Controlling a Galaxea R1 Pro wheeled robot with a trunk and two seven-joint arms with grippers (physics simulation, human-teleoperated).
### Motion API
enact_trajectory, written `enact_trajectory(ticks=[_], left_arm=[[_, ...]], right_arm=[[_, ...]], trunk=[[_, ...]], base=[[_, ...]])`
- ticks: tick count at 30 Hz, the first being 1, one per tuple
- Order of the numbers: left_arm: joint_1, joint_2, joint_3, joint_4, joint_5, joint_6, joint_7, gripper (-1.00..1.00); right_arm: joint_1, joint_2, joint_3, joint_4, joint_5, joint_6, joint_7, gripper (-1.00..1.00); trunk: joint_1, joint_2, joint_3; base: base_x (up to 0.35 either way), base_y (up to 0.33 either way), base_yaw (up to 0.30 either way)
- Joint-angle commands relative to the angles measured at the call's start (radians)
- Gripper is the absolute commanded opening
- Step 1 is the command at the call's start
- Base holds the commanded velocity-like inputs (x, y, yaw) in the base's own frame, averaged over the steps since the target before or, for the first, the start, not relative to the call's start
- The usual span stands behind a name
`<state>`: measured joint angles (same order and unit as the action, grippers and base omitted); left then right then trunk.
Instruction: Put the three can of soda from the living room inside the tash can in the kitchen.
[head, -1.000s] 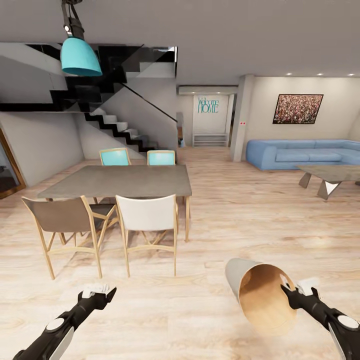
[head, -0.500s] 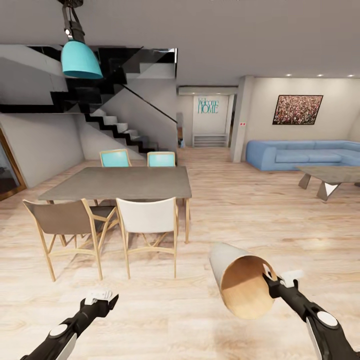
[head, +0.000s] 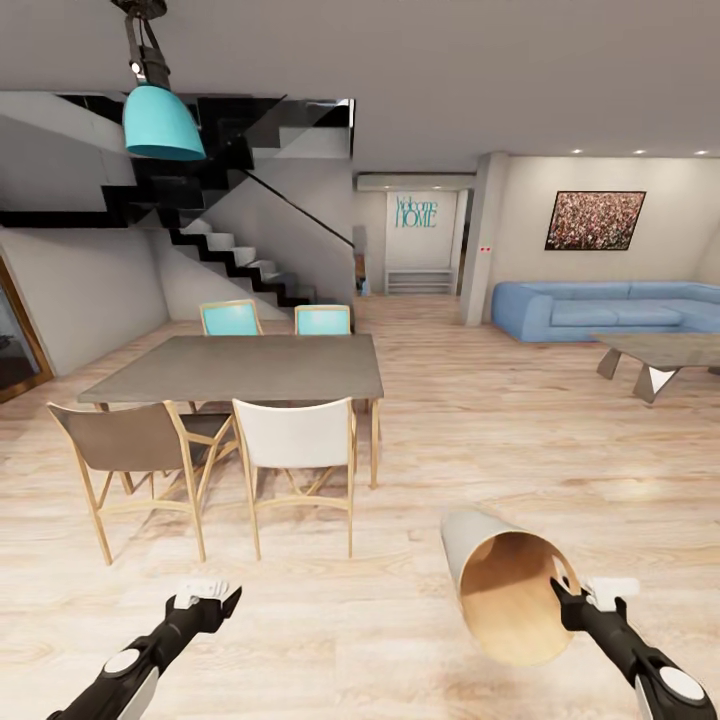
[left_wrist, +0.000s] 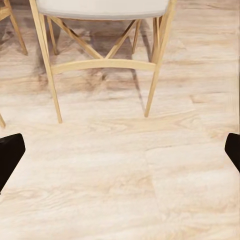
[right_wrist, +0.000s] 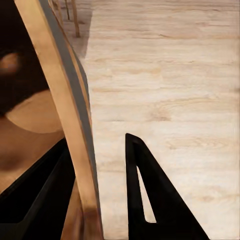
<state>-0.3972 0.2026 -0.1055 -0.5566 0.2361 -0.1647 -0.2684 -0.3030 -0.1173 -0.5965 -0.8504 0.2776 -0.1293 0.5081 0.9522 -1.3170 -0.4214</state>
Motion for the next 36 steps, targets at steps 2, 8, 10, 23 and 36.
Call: enact_trajectory(ticks=[2, 8, 10, 23, 36], left_arm=[[0.001, -0.001, 0.000, 0.001, 0.000, -0.015, 0.000, 1.00], [0.008, -0.003, 0.001, 0.000, 0.003, -0.053, 0.001, 1.00], [0.008, -0.004, 0.002, 0.000, 0.003, -0.055, 0.001, 1.00], [0.008, -0.009, 0.003, 0.001, 0.002, -0.059, 0.002, 1.00], [0.008, -0.009, 0.001, 0.007, 0.001, -0.064, 0.002, 1.00]], right_arm=[[0.000, -0.001, -0.001, 0.021, -0.003, -0.001, 0.000, -1.00], [0.001, -0.001, 0.007, 0.072, 0.006, -0.001, -0.003, -1.00], [0.001, 0.001, 0.008, 0.074, 0.007, -0.001, -0.003, -1.00], [0.000, 0.053, 0.259, 0.256, 0.082, 0.000, -0.460, -1.00], [-0.001, 0.040, 0.328, 0.293, 0.089, -0.001, -0.518, -1.00]], trunk=[[0.000, 0.000, 0.000], [0.000, 0.000, 0.000], [0.000, 0.000, 0.000], [0.000, 0.000, 0.000], [0.000, 0.000, 0.000]], base=[[0.000, 0.000, 0.000], [0.000, 0.000, 0.000], [0.000, 0.000, 0.000], [0.000, 0.000, 0.000], [0.000, 0.000, 0.000]])
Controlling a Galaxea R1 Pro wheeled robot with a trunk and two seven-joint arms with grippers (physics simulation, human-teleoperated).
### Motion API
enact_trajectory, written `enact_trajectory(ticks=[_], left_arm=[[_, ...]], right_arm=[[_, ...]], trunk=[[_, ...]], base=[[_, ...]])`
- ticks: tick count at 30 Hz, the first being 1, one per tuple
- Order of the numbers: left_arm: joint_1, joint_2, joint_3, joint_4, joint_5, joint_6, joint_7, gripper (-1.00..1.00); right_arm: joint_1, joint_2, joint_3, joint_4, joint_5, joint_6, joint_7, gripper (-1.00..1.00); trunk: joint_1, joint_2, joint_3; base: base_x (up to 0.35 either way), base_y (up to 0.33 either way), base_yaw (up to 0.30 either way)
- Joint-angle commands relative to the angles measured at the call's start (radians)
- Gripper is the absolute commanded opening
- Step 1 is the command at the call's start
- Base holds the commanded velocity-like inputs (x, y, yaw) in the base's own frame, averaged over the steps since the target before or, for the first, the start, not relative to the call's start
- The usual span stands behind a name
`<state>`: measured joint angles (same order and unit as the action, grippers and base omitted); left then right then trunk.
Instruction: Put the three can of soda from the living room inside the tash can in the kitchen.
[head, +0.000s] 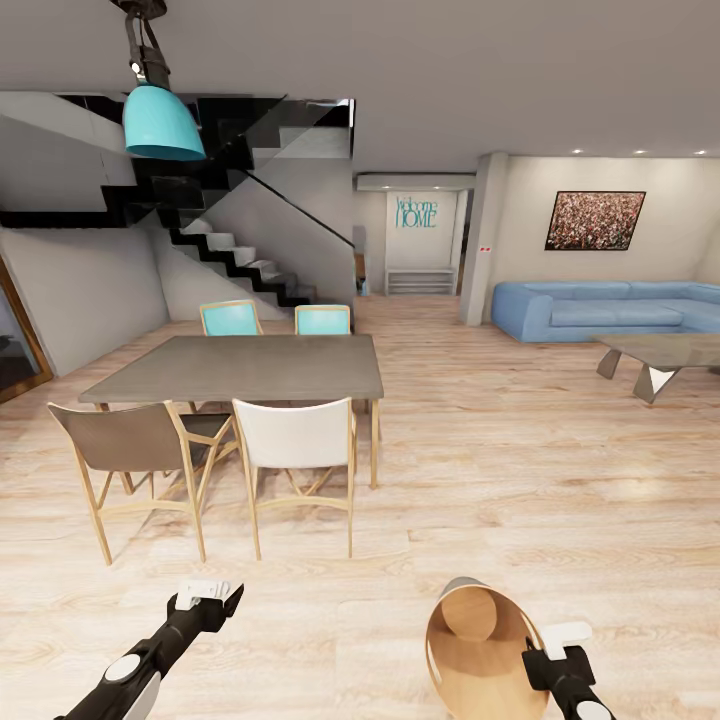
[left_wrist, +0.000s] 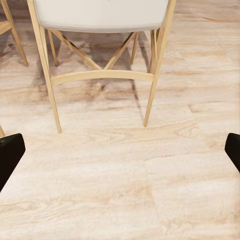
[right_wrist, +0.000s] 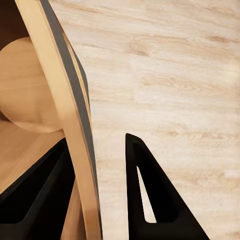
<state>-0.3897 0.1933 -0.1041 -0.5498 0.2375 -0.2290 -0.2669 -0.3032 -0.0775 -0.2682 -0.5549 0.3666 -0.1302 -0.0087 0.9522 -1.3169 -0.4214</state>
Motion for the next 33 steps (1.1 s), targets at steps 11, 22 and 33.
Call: enact_trajectory(ticks=[11, 22, 33], left_arm=[[0.000, 0.000, 0.000, 0.001, -0.001, -0.001, 0.000, 1.00], [0.001, 0.000, -0.001, 0.001, -0.001, -0.001, 0.000, 1.00], [0.001, 0.000, 0.000, 0.001, -0.001, -0.001, 0.000, 1.00]], right_arm=[[0.000, -0.006, -0.004, -0.008, 0.000, 0.000, 0.031, -1.00], [0.000, -0.008, -0.006, -0.013, -0.003, 0.000, 0.103, -1.00], [0.000, -0.012, -0.002, -0.012, -0.002, 0.000, 0.104, -1.00]], trunk=[[0.000, 0.000, 0.000], [0.000, 0.000, 0.000], [0.000, 0.000, 0.000]], base=[[0.000, 0.000, 0.000], [0.000, 0.000, 0.000], [0.000, 0.000, 0.000]])
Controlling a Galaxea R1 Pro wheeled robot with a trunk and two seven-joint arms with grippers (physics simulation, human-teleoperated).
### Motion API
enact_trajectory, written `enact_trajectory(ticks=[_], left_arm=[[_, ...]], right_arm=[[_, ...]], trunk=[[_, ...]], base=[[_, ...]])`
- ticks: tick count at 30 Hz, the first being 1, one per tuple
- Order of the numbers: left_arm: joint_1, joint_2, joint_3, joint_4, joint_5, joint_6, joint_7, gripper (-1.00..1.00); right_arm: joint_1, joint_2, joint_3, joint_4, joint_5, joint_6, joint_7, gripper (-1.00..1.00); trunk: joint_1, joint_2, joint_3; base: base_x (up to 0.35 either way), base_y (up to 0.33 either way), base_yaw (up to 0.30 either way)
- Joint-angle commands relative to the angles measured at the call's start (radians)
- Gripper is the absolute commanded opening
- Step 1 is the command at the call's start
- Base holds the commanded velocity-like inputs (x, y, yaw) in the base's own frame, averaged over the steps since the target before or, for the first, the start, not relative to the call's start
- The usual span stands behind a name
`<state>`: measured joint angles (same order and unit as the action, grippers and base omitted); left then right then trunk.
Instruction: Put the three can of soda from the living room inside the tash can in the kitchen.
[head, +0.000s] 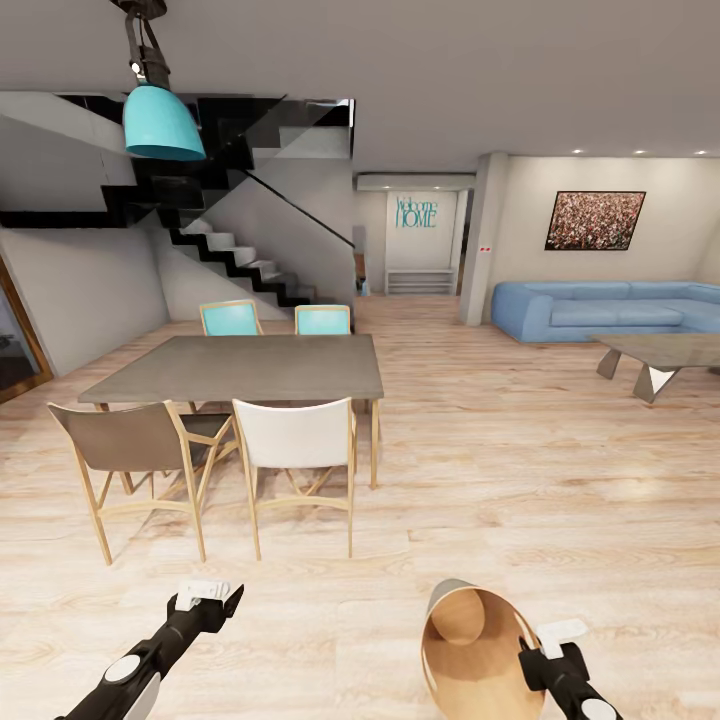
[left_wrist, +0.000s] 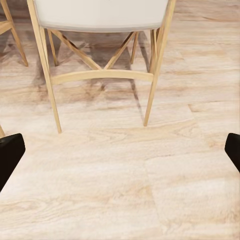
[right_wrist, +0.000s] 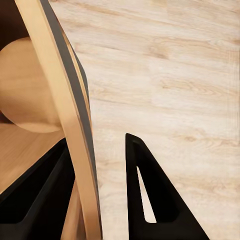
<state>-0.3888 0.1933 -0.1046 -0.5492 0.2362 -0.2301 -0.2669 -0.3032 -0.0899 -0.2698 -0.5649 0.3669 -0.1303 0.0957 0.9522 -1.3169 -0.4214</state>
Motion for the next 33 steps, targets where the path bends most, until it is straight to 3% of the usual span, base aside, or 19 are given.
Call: enact_trajectory(ticks=[1, 33], left_arm=[[0.000, 0.000, 0.000, 0.000, 0.000, 0.000, 0.000, 1.00], [0.000, -0.001, -0.001, 0.000, 0.000, 0.000, 0.006, 1.00]], right_arm=[[0.000, 0.000, -0.002, -0.002, -0.002, 0.000, -0.001, -1.00], [0.000, 0.003, -0.008, -0.010, -0.003, 0.001, -0.001, -1.00]], trunk=[[0.000, 0.000, 0.000], [0.000, 0.000, 0.000]], base=[[0.000, 0.000, 0.000], [0.000, 0.000, -0.004]])
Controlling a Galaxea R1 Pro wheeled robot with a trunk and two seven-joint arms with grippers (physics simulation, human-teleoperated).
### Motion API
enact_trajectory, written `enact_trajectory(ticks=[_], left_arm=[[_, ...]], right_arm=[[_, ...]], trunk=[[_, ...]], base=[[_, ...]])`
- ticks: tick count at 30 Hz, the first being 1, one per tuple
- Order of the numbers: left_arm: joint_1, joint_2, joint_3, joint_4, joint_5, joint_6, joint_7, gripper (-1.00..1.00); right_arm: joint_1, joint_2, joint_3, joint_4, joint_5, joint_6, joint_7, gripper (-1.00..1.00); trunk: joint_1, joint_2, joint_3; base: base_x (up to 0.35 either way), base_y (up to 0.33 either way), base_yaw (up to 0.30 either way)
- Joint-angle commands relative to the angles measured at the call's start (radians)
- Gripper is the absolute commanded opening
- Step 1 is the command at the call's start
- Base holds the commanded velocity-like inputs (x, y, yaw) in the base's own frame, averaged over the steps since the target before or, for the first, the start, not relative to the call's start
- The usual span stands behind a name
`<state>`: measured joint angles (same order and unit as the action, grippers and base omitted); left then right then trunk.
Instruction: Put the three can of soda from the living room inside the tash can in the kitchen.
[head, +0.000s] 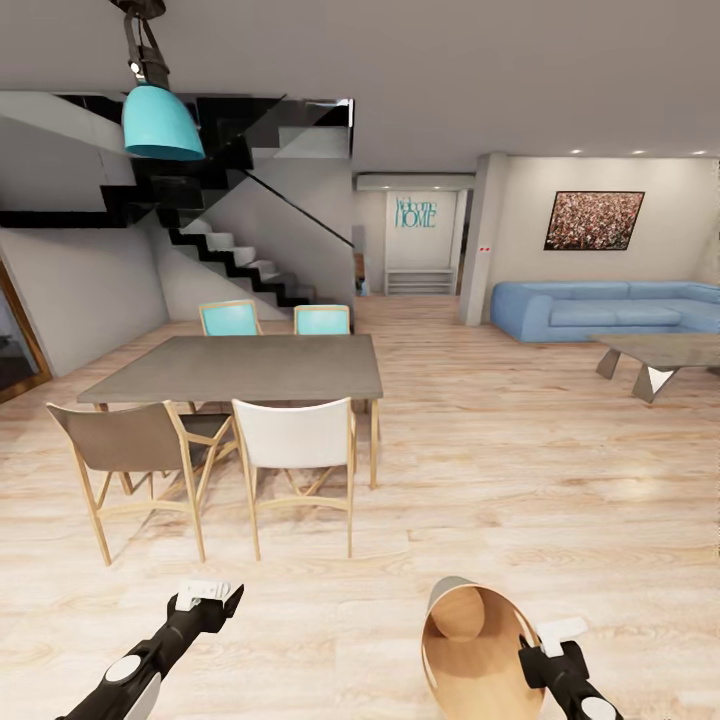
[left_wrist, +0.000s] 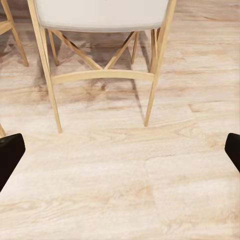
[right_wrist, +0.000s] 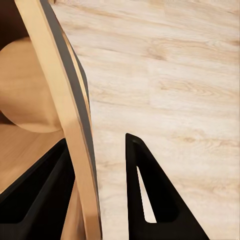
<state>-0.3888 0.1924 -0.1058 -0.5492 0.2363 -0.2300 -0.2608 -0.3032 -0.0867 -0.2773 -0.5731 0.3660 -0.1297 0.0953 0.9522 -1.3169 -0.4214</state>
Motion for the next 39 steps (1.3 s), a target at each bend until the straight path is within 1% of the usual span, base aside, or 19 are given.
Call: enact_trajectory(ticks=[1, 3, 6, 11, 35, 39], left_arm=[[0.000, 0.000, 0.000, 0.000, 0.000, 0.000, 0.000, 1.00], [0.000, 0.000, 0.000, 0.000, 0.000, 0.000, 0.000, 1.00], [0.000, 0.000, 0.000, 0.007, 0.000, 0.000, 0.000, 1.00], [-0.001, 0.001, 0.000, 0.024, 0.000, 0.000, 0.000, 1.00], [-0.001, 0.001, 0.000, 0.028, 0.000, -0.001, 0.000, 1.00], [-0.001, 0.001, 0.000, 0.029, 0.000, -0.001, 0.000, 1.00]], right_arm=[[0.000, 0.000, -0.001, -0.002, -0.003, 0.000, -0.001, -1.00], [-0.001, -0.002, -0.001, -0.002, -0.012, 0.000, 0.000, -1.00], [-0.001, -0.006, -0.001, -0.002, -0.049, 0.000, 0.000, -1.00], [-0.001, -0.007, 0.000, -0.002, -0.070, 0.000, 0.000, -1.00], [-0.001, -0.012, -0.003, -0.003, -0.076, -0.001, 0.000, -1.00], [-0.001, -0.013, -0.003, -0.004, -0.077, -0.001, 0.000, -1.00]], trunk=[[0.000, 0.000, 0.000], [0.000, 0.000, 0.000], [0.000, 0.000, 0.001], [0.000, 0.000, 0.003], [0.000, 0.000, 0.021], [0.000, 0.000, 0.024]], base=[[0.000, 0.000, -0.102], [0.000, 0.000, -0.165], [0.000, 0.000, -0.214], [0.000, 0.000, -0.240], [0.000, 0.000, -0.241], [0.096, 0.057, -0.241]])
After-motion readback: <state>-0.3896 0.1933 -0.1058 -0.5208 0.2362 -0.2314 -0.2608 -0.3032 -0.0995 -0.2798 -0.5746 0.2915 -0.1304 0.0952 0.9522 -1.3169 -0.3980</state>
